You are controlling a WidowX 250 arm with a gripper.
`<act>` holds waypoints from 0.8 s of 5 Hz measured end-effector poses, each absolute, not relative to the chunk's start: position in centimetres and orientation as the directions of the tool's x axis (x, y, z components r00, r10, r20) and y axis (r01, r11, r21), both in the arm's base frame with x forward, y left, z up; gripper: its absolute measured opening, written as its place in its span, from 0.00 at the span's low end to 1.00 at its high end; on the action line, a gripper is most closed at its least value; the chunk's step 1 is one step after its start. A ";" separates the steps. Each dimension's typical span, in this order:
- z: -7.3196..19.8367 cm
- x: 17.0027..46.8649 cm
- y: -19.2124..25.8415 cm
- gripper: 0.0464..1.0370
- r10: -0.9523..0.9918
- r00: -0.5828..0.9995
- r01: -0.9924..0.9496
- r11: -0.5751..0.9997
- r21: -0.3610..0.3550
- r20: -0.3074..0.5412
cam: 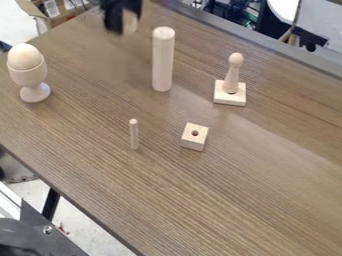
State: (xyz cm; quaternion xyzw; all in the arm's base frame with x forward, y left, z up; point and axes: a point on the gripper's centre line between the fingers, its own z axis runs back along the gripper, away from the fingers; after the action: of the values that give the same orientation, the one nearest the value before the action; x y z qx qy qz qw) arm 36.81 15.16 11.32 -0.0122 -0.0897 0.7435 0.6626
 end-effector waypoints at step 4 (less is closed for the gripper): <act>18.0 37.6 11.5 0.74 0.984 -0.088 -0.967 -0.046 -0.250 0.156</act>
State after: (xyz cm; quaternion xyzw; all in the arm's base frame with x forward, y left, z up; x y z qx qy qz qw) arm 37.59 11.54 18.03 -0.0286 -0.1462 0.7228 0.6748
